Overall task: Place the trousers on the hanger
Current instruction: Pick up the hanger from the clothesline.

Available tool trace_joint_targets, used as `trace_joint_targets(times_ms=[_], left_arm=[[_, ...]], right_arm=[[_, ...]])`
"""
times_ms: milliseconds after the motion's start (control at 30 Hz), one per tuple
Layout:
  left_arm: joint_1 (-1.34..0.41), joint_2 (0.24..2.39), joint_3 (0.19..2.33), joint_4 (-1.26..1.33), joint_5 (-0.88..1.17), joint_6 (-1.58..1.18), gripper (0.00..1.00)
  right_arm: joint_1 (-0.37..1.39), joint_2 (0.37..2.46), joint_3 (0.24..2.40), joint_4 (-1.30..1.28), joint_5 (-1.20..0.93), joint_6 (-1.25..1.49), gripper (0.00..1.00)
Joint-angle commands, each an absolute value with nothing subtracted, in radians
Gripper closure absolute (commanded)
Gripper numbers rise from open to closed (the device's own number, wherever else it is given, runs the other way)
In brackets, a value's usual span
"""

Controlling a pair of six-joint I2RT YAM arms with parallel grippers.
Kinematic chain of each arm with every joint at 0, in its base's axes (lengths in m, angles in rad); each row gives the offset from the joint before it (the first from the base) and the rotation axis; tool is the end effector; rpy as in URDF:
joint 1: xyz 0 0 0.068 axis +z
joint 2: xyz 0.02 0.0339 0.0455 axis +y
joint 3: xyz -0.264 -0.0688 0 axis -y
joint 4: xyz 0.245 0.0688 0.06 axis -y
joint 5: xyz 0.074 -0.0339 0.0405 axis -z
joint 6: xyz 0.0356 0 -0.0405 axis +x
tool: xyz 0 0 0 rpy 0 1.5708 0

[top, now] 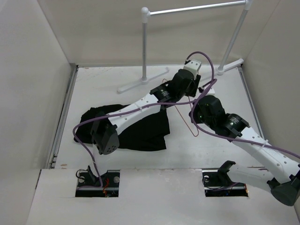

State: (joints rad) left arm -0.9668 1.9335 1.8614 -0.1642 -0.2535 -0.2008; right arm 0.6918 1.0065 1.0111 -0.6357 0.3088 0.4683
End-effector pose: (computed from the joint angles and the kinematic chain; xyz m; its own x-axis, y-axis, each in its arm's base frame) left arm 0.2730 -0.3800 0.3771 -0.2616 0.0391 -0.9644 0.6185 0.7738 -0.1364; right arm 0.1691 0.1261 0.3340 -0.5945 0.0659 -0.8014 -0.1686 0.9643 0.2044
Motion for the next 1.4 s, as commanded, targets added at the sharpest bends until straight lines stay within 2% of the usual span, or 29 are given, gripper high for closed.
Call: trace_joint_targets(times_ms=[0,167,300,367,467,600,767,933,1100,1167,1233,1367], left_arm=[[-0.987,1.954,1.924,-0.172,-0.317,-0.141,0.56],[-0.989,1.962,1.936,-0.181,-0.347,-0.146,0.76],[-0.992,1.931,1.924,-0.190,-0.371,-0.150,0.86],[-0.987,1.916,1.902,-0.195,-0.371,-0.167,0.93],[-0.983,1.878,1.847,-0.176,-0.388,-0.227,0.99],[-0.958,1.829,1.740,-0.109,-0.380,-0.353,1.00],[-0.944,1.776,1.640,-0.051,-0.390,-0.445,1.00],[-0.940,1.729,1.565,0.009,-0.403,-0.503,1.00],[-0.939,1.663,1.429,0.125,-0.414,-0.541,1.00],[-0.952,1.609,1.321,0.248,-0.417,-0.551,1.00],[-0.967,1.560,1.214,0.368,-0.419,-0.554,1.00],[-0.979,1.482,0.985,0.581,-0.414,-0.574,1.00]], right_arm=[[0.738,1.023,1.078,-0.658,0.391,0.439,1.00],[0.774,1.051,1.108,-0.695,0.439,0.428,1.00],[0.778,1.051,1.103,-0.718,0.482,0.428,1.00],[0.778,1.042,1.100,-0.719,0.486,0.428,1.00],[0.780,1.035,1.100,-0.719,0.494,0.428,0.99],[0.797,1.031,1.091,-0.706,0.495,0.436,0.97],[0.815,1.019,1.052,-0.681,0.508,0.437,0.83],[0.818,0.965,1.032,-0.680,0.480,0.440,0.56],[0.818,0.878,1.011,-0.677,0.384,0.457,0.43],[0.795,0.842,0.991,-0.654,0.313,0.477,0.45],[0.756,0.818,0.967,-0.599,0.224,0.492,0.58],[0.697,0.792,0.924,-0.496,0.098,0.563,0.75]])
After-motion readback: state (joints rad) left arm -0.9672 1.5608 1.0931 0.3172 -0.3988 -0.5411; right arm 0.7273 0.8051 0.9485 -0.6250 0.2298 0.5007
